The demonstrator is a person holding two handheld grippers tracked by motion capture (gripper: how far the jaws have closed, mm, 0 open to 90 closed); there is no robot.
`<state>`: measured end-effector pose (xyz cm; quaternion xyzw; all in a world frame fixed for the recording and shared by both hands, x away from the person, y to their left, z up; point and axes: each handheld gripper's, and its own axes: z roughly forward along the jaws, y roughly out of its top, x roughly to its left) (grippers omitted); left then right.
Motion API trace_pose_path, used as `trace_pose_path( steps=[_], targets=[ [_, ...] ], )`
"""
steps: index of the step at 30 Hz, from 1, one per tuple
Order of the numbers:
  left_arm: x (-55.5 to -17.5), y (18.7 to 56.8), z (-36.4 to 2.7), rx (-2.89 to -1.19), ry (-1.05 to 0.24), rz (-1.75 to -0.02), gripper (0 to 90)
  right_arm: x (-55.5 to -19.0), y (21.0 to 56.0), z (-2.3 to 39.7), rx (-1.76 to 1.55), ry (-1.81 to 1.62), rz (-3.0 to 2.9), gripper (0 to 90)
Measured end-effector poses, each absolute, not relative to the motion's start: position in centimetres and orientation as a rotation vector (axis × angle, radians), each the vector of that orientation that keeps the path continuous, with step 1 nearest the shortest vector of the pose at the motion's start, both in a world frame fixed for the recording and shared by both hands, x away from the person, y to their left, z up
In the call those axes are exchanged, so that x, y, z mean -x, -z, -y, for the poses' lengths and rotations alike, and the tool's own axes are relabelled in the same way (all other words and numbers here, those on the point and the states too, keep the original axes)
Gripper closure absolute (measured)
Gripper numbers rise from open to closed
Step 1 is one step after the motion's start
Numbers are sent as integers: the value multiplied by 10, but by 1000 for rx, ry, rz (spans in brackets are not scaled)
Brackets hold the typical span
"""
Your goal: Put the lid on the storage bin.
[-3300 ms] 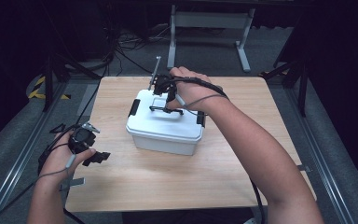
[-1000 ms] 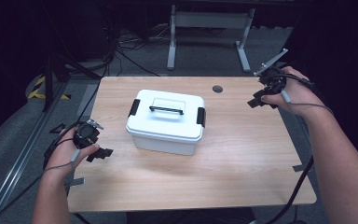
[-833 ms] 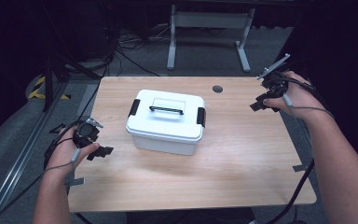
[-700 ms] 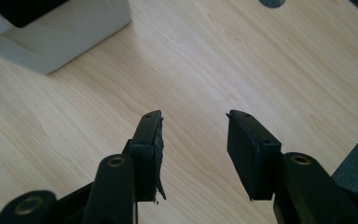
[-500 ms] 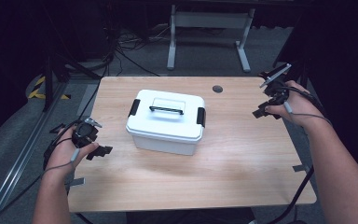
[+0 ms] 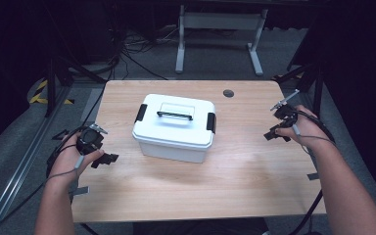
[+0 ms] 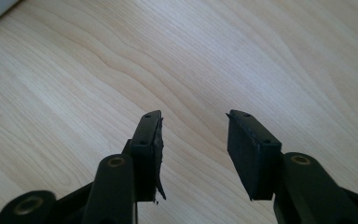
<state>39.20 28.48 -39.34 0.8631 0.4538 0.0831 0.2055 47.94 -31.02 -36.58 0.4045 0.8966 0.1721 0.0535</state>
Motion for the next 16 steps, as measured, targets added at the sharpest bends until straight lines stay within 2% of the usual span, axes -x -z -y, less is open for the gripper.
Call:
trace_pose_path(
  steps=[9,16],
  targets=[
    [-393,395,-283,-2409,-224,-1263,205,-478,397,315,-1269,-499,-2747,558],
    [-393,395,-284,-2403,-227,-1273,199,-477,398,314,-1266,-510,-2739,551]
  ],
)
